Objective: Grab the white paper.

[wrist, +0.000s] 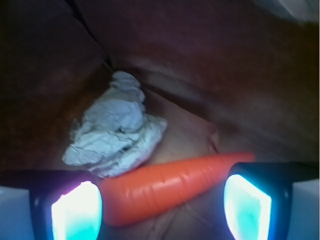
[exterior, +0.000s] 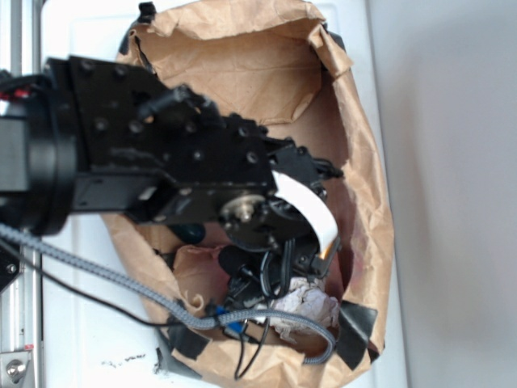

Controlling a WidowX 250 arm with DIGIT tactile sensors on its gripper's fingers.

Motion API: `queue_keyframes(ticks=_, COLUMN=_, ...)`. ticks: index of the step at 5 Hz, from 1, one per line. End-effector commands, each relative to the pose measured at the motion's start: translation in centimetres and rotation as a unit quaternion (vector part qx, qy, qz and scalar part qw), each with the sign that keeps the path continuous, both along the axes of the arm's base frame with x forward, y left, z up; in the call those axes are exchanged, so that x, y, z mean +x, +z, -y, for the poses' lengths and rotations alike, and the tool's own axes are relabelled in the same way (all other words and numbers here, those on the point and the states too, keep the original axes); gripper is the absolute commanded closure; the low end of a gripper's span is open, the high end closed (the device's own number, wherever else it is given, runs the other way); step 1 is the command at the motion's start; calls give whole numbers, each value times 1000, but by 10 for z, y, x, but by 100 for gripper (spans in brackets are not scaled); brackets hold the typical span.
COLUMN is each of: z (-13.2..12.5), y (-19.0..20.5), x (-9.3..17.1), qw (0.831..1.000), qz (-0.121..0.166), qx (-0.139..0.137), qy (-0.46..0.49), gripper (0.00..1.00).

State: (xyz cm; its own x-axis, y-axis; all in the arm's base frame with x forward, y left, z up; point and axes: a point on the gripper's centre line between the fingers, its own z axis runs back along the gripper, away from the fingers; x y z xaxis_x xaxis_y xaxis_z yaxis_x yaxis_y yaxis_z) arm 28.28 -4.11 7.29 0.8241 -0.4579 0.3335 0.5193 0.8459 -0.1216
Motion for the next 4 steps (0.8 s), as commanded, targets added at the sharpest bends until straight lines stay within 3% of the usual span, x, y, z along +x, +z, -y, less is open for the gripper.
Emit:
queue_keyframes(ticks=1, z=8, y=25, x=8, qw=999, qz=35, qx=3, qy=-35, gripper=0)
queue_keyframes(ticks=3, z=8, y=25, x=8, qw=999, qz=35, qx=3, qy=-35, gripper=0)
queue_keyframes(ticks=4, z=14, y=25, x=3, qw=997, qz=54, qx=-10, qy=-61, gripper=0)
